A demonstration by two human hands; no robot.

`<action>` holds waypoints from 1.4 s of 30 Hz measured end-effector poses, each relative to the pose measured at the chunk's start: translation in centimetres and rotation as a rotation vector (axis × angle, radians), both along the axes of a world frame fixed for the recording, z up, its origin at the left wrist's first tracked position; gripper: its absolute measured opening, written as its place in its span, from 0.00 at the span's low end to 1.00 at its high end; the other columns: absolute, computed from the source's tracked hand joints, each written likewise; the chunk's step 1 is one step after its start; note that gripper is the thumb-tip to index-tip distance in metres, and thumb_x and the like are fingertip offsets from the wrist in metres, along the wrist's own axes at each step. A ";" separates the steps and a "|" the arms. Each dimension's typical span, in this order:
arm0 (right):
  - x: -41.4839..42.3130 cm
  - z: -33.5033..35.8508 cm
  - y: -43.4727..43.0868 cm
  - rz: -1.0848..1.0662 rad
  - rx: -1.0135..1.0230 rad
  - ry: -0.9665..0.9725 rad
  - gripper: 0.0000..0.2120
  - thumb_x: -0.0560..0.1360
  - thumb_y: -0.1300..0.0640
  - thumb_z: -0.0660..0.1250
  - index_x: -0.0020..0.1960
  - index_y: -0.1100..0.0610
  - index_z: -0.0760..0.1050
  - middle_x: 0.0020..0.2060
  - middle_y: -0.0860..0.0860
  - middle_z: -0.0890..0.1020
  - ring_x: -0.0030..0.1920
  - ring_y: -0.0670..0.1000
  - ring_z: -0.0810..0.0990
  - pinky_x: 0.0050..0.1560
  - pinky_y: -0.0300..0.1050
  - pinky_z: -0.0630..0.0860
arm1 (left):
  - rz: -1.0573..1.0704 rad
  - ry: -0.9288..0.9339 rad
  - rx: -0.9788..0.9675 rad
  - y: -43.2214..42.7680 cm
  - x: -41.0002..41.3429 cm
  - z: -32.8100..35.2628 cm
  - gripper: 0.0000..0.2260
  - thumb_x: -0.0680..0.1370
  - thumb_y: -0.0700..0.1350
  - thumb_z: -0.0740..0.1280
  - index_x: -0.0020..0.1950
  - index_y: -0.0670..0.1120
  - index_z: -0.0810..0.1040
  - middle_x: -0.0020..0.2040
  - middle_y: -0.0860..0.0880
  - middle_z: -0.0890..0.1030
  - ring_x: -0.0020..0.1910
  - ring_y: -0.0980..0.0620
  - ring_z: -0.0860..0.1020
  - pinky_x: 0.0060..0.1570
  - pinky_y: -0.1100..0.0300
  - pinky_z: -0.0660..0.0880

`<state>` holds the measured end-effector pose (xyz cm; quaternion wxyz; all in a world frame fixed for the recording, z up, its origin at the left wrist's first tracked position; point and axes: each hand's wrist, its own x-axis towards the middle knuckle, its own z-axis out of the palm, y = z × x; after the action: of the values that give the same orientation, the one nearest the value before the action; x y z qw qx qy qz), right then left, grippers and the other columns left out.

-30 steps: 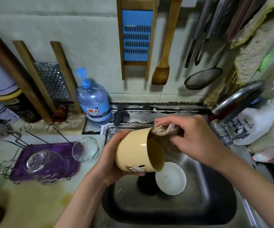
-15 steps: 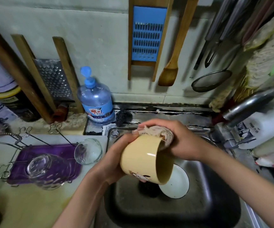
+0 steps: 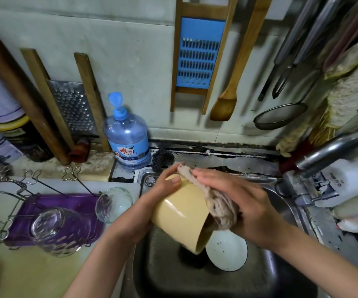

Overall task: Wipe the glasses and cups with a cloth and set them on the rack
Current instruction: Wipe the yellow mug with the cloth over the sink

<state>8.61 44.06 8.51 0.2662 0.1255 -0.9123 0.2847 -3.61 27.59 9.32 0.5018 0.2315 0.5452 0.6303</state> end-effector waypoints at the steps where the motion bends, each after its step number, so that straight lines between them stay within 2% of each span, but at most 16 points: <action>1: 0.1 0.1 -0.2 0.047 0.014 0.019 0.32 0.69 0.59 0.77 0.68 0.61 0.67 0.66 0.55 0.73 0.69 0.51 0.72 0.67 0.47 0.71 | 0.027 -0.027 -0.035 0.3 -0.1 -0.4 0.39 0.64 0.53 0.72 0.71 0.38 0.69 0.64 0.39 0.77 0.56 0.48 0.76 0.44 0.68 0.71; 4: -0.5 0.5 -0.2 0.141 -0.008 -0.075 0.31 0.70 0.61 0.77 0.67 0.63 0.67 0.67 0.59 0.74 0.71 0.54 0.70 0.69 0.52 0.69 | -0.019 -0.114 -0.081 0.4 0.6 -1.4 0.29 0.56 0.60 0.78 0.53 0.48 0.83 0.46 0.45 0.84 0.42 0.52 0.81 0.43 0.58 0.76; 6: -0.9 0.5 0.0 0.129 -0.138 -0.173 0.30 0.68 0.63 0.78 0.67 0.62 0.70 0.66 0.57 0.76 0.70 0.51 0.71 0.69 0.49 0.70 | -0.033 -0.061 -0.089 1.0 0.2 -2.1 0.31 0.62 0.57 0.77 0.63 0.51 0.78 0.58 0.43 0.80 0.53 0.49 0.81 0.50 0.55 0.76; 8: -1.0 0.3 0.4 0.058 -0.267 -0.226 0.29 0.66 0.65 0.78 0.65 0.61 0.73 0.64 0.54 0.78 0.66 0.47 0.75 0.66 0.43 0.72 | -0.014 0.003 -0.063 2.1 0.0 -1.8 0.41 0.63 0.58 0.75 0.73 0.66 0.62 0.70 0.52 0.72 0.62 0.50 0.78 0.54 0.56 0.77; 11: -0.9 0.0 1.1 -0.067 -0.198 -0.229 0.26 0.66 0.62 0.78 0.63 0.61 0.76 0.57 0.52 0.82 0.57 0.45 0.80 0.56 0.38 0.76 | 0.070 -0.004 -0.079 1.2 -0.2 -2.0 0.27 0.58 0.65 0.70 0.53 0.84 0.67 0.55 0.73 0.76 0.52 0.62 0.81 0.48 0.64 0.78; 13: -0.7 -0.1 1.3 -0.119 -0.068 -0.159 0.22 0.68 0.59 0.76 0.60 0.61 0.77 0.52 0.52 0.83 0.52 0.48 0.81 0.51 0.40 0.77 | 0.098 -0.094 -0.057 0.2 -0.5 -2.3 0.25 0.58 0.64 0.69 0.52 0.82 0.69 0.49 0.73 0.78 0.48 0.64 0.82 0.45 0.68 0.77; 15: -0.4 -0.3 1.2 -0.149 -0.027 -0.102 0.22 0.68 0.58 0.76 0.59 0.62 0.77 0.51 0.53 0.83 0.51 0.48 0.81 0.50 0.40 0.77 | 0.074 -0.005 -0.016 0.6 -0.8 -1.6 0.34 0.54 0.65 0.72 0.60 0.75 0.68 0.54 0.69 0.76 0.46 0.68 0.81 0.43 0.72 0.75; 17: 0.0 -0.4 1.2 -0.161 -0.062 -0.079 0.23 0.66 0.58 0.77 0.59 0.60 0.76 0.52 0.52 0.83 0.52 0.46 0.81 0.52 0.38 0.78 | 0.071 0.031 -0.037 1.1 -0.7 -1.3 0.44 0.55 0.61 0.73 0.71 0.64 0.65 0.63 0.57 0.77 0.53 0.60 0.81 0.47 0.64 0.78; 19: 0.5 -0.5 1.4 -0.190 -0.140 -0.076 0.25 0.64 0.56 0.78 0.59 0.56 0.76 0.50 0.49 0.84 0.51 0.41 0.82 0.49 0.33 0.78 | 0.162 -0.112 -0.054 0.7 -0.5 -1.4 0.41 0.57 0.58 0.70 0.71 0.56 0.71 0.59 0.51 0.82 0.50 0.50 0.82 0.42 0.55 0.78; 24: 0.9 1.4 0.8 -0.413 -0.834 -0.027 0.22 0.64 0.56 0.77 0.55 0.59 0.76 0.50 0.51 0.84 0.54 0.49 0.83 0.53 0.42 0.80 | 0.287 -0.347 0.020 -0.4 0.0 -1.9 0.30 0.58 0.61 0.70 0.60 0.55 0.81 0.57 0.48 0.83 0.47 0.44 0.80 0.39 0.52 0.76; 27: 1.5 3.1 -0.4 -0.196 -1.240 0.002 0.31 0.66 0.46 0.76 0.63 0.58 0.70 0.58 0.55 0.81 0.61 0.55 0.79 0.59 0.52 0.77 | 0.302 -0.390 0.034 -0.2 0.7 -1.5 0.23 0.65 0.58 0.70 0.57 0.52 0.81 0.54 0.46 0.83 0.45 0.41 0.80 0.33 0.51 0.78; 28: 1.8 3.6 -1.3 -0.072 -1.239 -0.030 0.29 0.70 0.44 0.72 0.65 0.57 0.68 0.61 0.53 0.80 0.63 0.54 0.78 0.61 0.52 0.76 | 0.313 -0.422 0.041 -0.1 1.0 -1.2 0.17 0.67 0.57 0.69 0.52 0.52 0.82 0.50 0.44 0.83 0.44 0.40 0.80 0.31 0.51 0.79; 31: 2.3 3.0 -3.5 0.065 -0.697 -0.278 0.25 0.80 0.37 0.51 0.66 0.53 0.68 0.68 0.38 0.71 0.71 0.41 0.66 0.71 0.41 0.62 | 0.375 -0.497 0.035 0.5 1.4 -1.0 0.17 0.73 0.59 0.61 0.42 0.52 0.85 0.42 0.43 0.83 0.39 0.41 0.80 0.29 0.52 0.79; 34: 2.0 1.7 -4.3 0.013 -0.570 -0.459 0.43 0.72 0.26 0.46 0.79 0.51 0.48 0.77 0.43 0.54 0.77 0.46 0.52 0.76 0.54 0.53 | 0.429 -0.489 0.031 0.8 1.7 -1.5 0.18 0.76 0.60 0.59 0.49 0.49 0.82 0.45 0.41 0.82 0.42 0.42 0.80 0.34 0.52 0.79; 37: 1.4 0.8 -4.7 -0.107 -0.658 -0.322 0.45 0.72 0.25 0.47 0.78 0.53 0.47 0.77 0.52 0.56 0.77 0.52 0.57 0.73 0.58 0.60 | 0.433 -0.535 -0.006 0.7 2.2 -1.7 0.20 0.74 0.62 0.61 0.54 0.49 0.80 0.48 0.41 0.82 0.44 0.42 0.80 0.37 0.51 0.78; 42: 1.2 -0.5 -5.9 -0.427 -0.409 -0.086 0.16 0.79 0.35 0.51 0.56 0.45 0.67 0.54 0.52 0.73 0.55 0.51 0.76 0.54 0.53 0.76 | 0.465 -0.498 -0.005 0.7 2.6 -1.9 0.21 0.75 0.61 0.60 0.57 0.48 0.79 0.45 0.43 0.83 0.39 0.46 0.81 0.36 0.51 0.79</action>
<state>9.85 38.14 8.02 0.3008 -0.1376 -0.8522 0.4054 -1.03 28.27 7.41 0.4629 -0.0614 0.4456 0.7638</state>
